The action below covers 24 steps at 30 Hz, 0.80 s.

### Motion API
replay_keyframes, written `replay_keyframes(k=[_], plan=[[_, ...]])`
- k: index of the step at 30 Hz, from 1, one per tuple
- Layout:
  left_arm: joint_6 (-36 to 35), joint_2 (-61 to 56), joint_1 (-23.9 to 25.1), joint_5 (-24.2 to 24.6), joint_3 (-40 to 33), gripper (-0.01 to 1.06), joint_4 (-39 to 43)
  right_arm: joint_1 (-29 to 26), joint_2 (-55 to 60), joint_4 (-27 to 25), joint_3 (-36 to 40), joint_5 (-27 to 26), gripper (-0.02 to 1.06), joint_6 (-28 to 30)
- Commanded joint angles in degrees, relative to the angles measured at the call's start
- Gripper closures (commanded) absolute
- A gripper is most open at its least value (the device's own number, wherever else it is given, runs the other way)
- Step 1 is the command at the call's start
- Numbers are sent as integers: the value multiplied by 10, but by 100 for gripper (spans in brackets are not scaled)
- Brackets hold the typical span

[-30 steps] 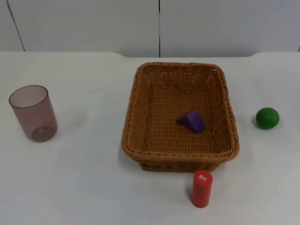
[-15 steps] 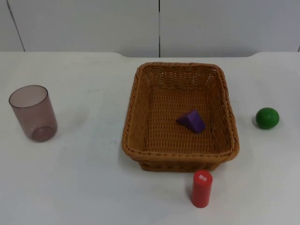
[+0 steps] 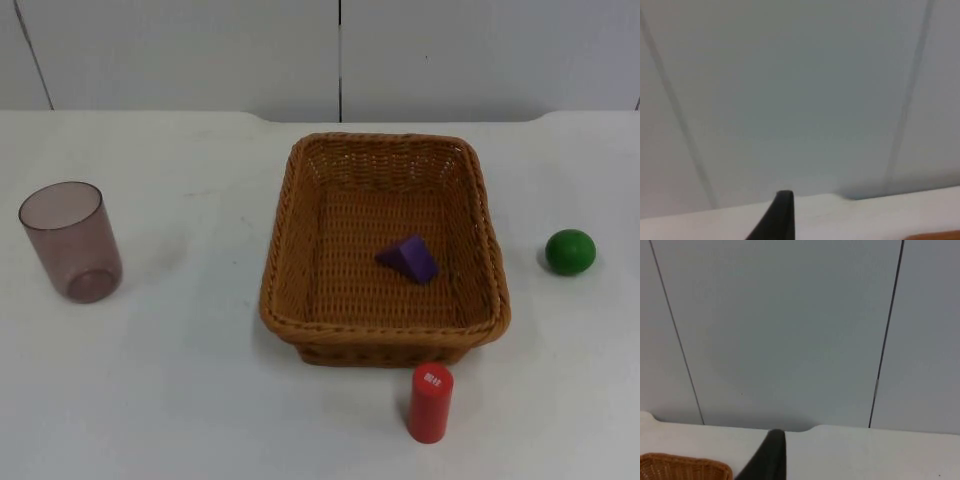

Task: Pick up the basket with the left hand and place the triangular block into the basket with the right hand.

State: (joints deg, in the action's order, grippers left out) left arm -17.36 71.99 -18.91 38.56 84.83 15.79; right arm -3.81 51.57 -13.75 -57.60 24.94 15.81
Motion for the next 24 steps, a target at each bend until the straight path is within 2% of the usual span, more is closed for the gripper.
replay_keyframes(k=[1, 3, 4, 7, 8, 11, 16, 18, 20, 21, 24], plan=[[-3, -15, 19, -29, -24, 0, -49, -2, -12, 7, 1, 9, 0, 5], [23, -41, 62, -37, -88, 0, -63, -2, -26, 15, 1, 11, 0, 3], [23, -41, 62, -37, -88, 0, -63, -2, -26, 15, 1, 11, 0, 3], [31, -100, 103, -47, -166, 0, -58, -2, -53, 18, 1, 57, 0, 3], [31, -100, 103, -47, -166, 0, -58, -2, -53, 18, 1, 57, 0, 3], [60, -191, 135, -61, -224, 0, -41, -2, -92, 17, 1, 108, 0, 3], [61, -282, 139, -64, -269, 0, -8, -2, -148, 24, 1, 115, 0, 3], [61, -364, 139, -63, -294, 0, -2, -2, -200, 44, 1, 117, 0, 3], [60, -417, 139, -31, -298, 0, 7, -2, -244, 62, 1, 118, 0, 3], [60, -417, 139, -31, -298, 0, 7, -2, -244, 62, 1, 118, 0, 3], [59, -491, 151, 6, -297, 0, 51, -2, -301, 83, 1, 130, 0, 2]])
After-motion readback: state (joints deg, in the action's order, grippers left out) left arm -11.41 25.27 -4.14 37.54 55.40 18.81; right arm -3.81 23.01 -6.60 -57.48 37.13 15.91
